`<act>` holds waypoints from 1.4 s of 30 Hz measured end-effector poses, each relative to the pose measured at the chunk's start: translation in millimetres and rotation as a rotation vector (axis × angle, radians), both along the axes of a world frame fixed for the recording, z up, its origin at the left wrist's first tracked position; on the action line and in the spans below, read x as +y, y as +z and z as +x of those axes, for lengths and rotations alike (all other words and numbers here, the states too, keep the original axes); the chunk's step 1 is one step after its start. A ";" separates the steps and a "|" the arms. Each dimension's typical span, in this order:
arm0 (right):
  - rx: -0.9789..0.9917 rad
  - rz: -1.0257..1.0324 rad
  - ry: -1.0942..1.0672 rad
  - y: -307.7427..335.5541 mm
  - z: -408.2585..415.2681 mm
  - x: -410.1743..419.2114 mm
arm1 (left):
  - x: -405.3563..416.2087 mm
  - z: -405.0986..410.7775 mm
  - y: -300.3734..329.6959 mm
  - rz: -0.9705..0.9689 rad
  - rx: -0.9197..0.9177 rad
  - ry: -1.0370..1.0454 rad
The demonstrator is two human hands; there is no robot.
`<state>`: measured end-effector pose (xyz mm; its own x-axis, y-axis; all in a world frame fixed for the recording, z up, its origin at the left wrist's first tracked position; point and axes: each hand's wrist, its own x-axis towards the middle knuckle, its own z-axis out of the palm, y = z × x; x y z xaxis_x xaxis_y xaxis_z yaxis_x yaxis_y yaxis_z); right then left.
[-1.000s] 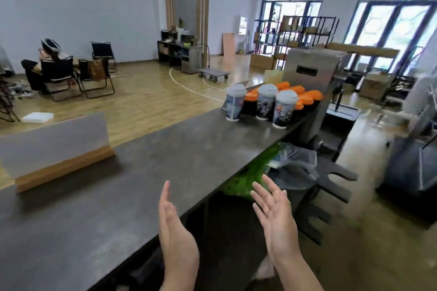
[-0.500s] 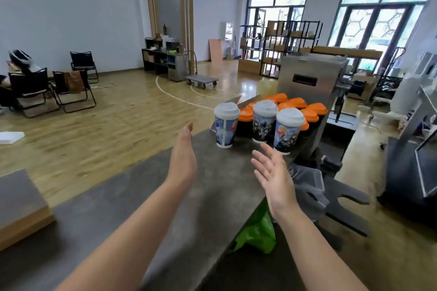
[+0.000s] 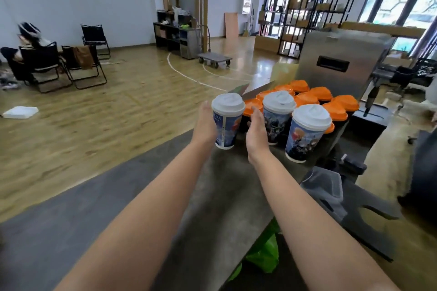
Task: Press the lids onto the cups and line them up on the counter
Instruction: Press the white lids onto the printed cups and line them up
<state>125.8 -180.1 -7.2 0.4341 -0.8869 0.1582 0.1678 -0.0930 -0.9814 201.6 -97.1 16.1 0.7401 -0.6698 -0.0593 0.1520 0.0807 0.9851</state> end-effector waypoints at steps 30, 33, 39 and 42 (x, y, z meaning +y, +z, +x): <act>-0.149 0.202 0.869 -16.0 -9.3 266.5 | 268.4 -78.5 -19.6 -0.218 0.039 0.883; -0.147 0.180 0.867 -21.3 -13.8 292.0 | 293.2 -85.0 -20.6 -0.219 -0.108 1.047; -0.268 0.146 0.867 -21.6 -21.2 308.0 | 313.9 -86.8 -15.0 -0.244 -0.160 0.974; -0.330 0.087 0.891 -18.0 -19.5 309.7 | 309.9 -85.9 -21.6 -0.270 -0.142 0.897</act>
<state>106.2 129.6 -25.2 0.9010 -0.2658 0.3429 0.4116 0.2740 -0.8692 115.6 212.8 -5.5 0.9740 0.1742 0.1448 -0.1972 0.3371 0.9206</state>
